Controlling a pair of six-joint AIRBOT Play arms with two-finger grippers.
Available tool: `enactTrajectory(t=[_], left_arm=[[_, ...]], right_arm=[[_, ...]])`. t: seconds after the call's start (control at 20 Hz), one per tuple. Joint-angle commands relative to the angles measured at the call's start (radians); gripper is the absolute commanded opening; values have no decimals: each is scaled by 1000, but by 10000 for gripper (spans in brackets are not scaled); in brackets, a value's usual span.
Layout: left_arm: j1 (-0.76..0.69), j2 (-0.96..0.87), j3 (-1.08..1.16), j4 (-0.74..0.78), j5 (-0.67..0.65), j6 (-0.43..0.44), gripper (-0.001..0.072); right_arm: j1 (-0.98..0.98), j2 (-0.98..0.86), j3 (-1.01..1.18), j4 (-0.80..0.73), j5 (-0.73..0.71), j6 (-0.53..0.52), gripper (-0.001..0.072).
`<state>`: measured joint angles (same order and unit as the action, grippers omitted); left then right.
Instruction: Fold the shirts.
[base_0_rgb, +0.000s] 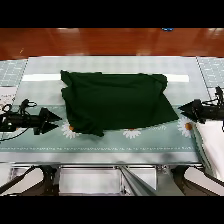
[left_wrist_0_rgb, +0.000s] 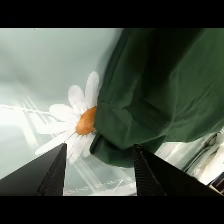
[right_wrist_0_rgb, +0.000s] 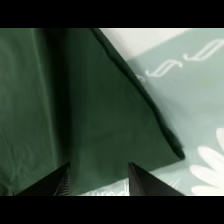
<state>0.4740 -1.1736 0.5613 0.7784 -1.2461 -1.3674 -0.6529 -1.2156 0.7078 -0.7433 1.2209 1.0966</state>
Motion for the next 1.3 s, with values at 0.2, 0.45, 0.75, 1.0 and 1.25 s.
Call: enactTrajectory(t=[0.2, 0.45, 0.75, 1.0, 1.25], left_arm=[[-141, -66, -28, -114, 166, 10, 507], [-174, -134, -26, -129, 192, 15, 505], [-266, -159, 21, -128, 232, 20, 46], [-268, -159, 82, -113, 198, 47, 21], [-269, -159, 83, -103, 199, 48, 21]], right_arm=[[-7, 21, -30, 8, 9, -15, 416], [-7, 21, -30, 8, -1, -15, 416], [-7, 21, -30, -20, -18, -5, 416], [-7, 19, -30, -248, -48, 118, 416], [-3, -58, -30, -257, -60, 164, 416]])
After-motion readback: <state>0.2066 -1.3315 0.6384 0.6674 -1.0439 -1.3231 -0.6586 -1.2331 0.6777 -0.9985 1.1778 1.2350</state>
